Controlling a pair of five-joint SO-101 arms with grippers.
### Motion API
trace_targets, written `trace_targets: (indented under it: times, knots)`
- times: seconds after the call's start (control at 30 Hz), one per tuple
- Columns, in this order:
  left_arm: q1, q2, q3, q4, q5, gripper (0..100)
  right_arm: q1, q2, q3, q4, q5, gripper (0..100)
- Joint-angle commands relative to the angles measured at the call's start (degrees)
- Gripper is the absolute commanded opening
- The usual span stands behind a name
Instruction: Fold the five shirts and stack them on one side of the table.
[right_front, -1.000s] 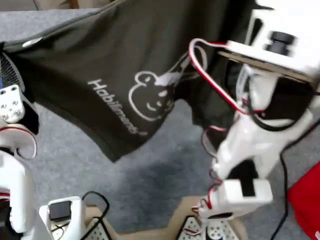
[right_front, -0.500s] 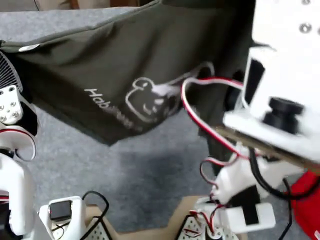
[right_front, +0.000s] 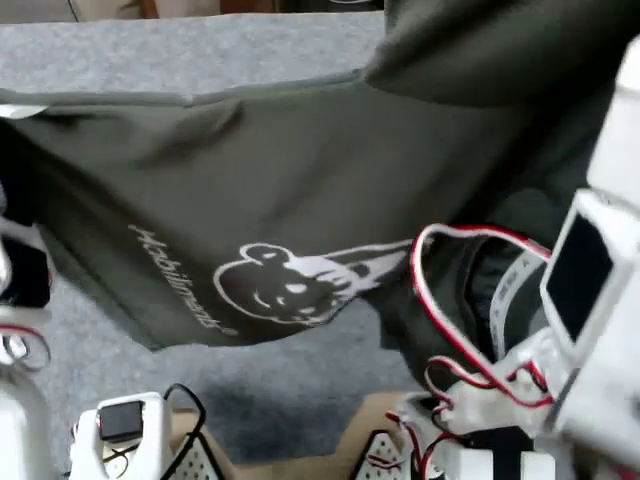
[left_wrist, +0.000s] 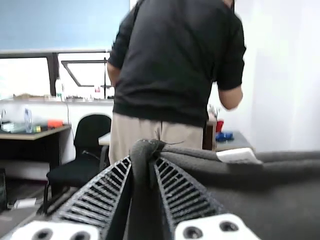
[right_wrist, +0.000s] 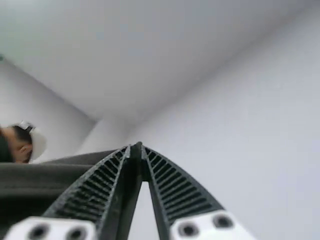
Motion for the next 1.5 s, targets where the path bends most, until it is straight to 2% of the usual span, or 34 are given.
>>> trace_targets:
  times: [0.0, 0.23, 0.5, 0.63, 0.73, 1.13, 1.33, 1.47]
  knots:
    - [-0.18, 0.40, -3.96, -1.14, -0.44, 2, 1.89, -0.31, -0.13, 9.58, -4.92, 0.5]
    - [-0.09, 0.48, -0.79, -4.31, -1.85, 2, 1.54, -0.31, 5.23, 30.59, -11.96, 0.5]
    - [0.35, 0.48, 8.00, -6.24, -1.67, 2, 1.45, -0.57, 14.20, 41.05, -18.02, 0.5]
    - [0.35, -0.04, 11.78, -6.24, -1.58, 2, 1.45, -0.92, 12.26, 41.58, -24.35, 0.5]
    - [0.35, -0.13, 12.48, -5.98, -1.58, 2, 1.36, -1.36, 8.13, 41.49, -25.76, 0.5]
    - [0.09, -8.04, 12.57, -2.81, -1.85, 2, -0.57, -2.59, -12.26, 38.07, -22.07, 0.5]
    - [0.26, -9.45, 12.66, 2.55, -1.58, 2, -0.57, -2.15, -13.14, 31.38, -21.89, 0.5]
    - [0.00, -9.45, 12.75, 6.15, -1.58, 2, -1.80, -2.24, -7.96, 29.71, -20.57, 0.5]
